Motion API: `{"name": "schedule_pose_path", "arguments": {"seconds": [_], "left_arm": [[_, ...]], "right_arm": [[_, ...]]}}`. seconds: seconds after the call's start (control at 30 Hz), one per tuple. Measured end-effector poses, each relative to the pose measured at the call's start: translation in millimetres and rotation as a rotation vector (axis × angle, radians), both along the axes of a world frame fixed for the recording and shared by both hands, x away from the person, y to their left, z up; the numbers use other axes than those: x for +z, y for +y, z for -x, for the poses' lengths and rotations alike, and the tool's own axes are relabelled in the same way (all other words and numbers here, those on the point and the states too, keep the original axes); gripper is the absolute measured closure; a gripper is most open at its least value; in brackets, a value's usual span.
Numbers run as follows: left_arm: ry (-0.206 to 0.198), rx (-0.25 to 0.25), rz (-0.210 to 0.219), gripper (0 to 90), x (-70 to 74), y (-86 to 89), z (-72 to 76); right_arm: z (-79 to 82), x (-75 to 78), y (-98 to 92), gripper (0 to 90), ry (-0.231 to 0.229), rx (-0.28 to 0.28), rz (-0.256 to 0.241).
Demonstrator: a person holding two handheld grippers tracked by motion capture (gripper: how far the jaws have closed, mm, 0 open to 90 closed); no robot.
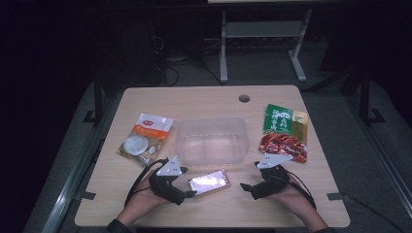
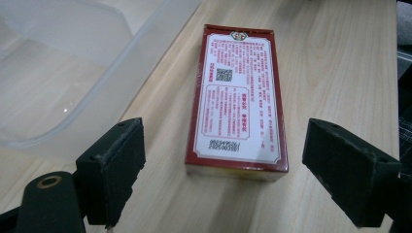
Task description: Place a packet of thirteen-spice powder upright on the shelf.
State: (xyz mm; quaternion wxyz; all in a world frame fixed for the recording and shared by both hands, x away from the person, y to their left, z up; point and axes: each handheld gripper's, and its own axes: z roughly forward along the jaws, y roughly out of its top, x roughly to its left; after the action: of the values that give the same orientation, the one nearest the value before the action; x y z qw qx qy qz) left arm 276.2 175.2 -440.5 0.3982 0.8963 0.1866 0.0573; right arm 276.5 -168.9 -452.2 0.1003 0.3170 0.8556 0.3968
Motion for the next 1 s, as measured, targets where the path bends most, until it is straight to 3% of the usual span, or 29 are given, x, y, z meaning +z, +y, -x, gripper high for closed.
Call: {"name": "schedule_pose_path", "arguments": {"seconds": [0.37,0.53,1.0], "left_arm": [[0.020,-0.041,-0.035,14.9,-10.9,-19.6,-7.9],[0.008,-0.075,-0.091,15.0,-15.4,-23.6,-7.4],[0.012,-0.088,-0.109,17.8,-19.4,-24.3,-6.7]], "right_arm": [[-0.5,0.6,-1.8,6.6,-0.009,0.005,-0.005],[-0.7,0.5,-1.0,6.7,-0.003,0.006,-0.001],[1.3,0.3,-1.2,6.8,-0.009,0.004,0.005]]}}
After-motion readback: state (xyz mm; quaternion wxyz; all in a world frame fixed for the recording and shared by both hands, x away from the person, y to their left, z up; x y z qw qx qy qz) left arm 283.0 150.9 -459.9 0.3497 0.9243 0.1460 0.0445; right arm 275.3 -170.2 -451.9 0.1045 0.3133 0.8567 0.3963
